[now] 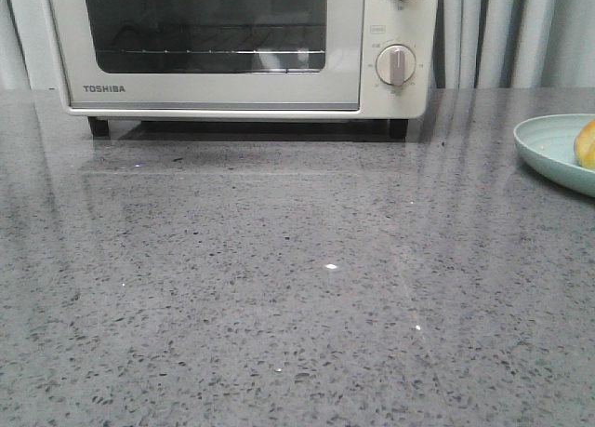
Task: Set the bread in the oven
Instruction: 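Pull the oven door down open with the left gripper, then lower the right gripper over the croissant on the green plate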
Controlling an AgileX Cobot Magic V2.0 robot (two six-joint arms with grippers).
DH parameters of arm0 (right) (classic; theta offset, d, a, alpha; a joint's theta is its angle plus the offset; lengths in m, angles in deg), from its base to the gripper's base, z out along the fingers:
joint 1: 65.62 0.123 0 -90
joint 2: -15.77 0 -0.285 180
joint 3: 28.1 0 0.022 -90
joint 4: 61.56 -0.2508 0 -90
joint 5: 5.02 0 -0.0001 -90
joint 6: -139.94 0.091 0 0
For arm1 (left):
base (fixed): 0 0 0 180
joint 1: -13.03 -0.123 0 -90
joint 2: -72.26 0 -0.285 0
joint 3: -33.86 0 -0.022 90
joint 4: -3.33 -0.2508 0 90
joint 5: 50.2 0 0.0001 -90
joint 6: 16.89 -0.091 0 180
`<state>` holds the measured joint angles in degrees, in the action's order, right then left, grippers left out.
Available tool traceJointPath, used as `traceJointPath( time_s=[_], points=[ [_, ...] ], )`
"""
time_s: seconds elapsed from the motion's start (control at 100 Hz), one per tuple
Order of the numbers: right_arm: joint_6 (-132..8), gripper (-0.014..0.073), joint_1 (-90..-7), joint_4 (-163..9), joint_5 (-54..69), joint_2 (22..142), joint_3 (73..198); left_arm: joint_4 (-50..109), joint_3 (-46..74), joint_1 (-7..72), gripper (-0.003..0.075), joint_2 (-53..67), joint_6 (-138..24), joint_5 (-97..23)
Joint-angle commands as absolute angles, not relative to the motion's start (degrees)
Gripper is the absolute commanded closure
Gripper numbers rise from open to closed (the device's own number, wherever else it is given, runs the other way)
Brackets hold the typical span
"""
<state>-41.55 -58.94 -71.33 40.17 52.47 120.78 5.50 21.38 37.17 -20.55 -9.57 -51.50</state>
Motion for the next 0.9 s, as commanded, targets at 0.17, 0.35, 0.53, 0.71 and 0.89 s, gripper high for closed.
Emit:
traceJointPath(
  time_s=[0.17, 0.35, 0.53, 0.71, 0.89],
  points=[
    [-41.7, 0.0661, -58.8, -71.7, 42.0, 53.2, 122.6, 9.5, 12.3, 37.9, 0.0741, -6.3, -9.5, -42.5],
    [-41.7, 0.0661, -58.8, -71.7, 45.6, 53.2, 122.4, 9.2, 8.3, 37.9, 0.0741, 11.1, -9.5, -37.0],
    [-41.7, 0.0661, -58.8, -71.7, 45.1, 53.9, 122.4, 3.8, 8.3, 37.9, 0.0741, 26.0, -9.5, -31.7],
    [-41.7, 0.066, -58.8, -71.7, 43.8, 58.2, 122.6, 1.0, 8.3, 37.9, 0.0741, 37.5, -9.5, -27.7],
    [-41.7, 0.0491, -58.8, -71.6, 43.7, 65.1, 122.6, -0.2, 8.3, 37.9, 0.0741, 41.4, -9.5, -21.1]
  ],
)
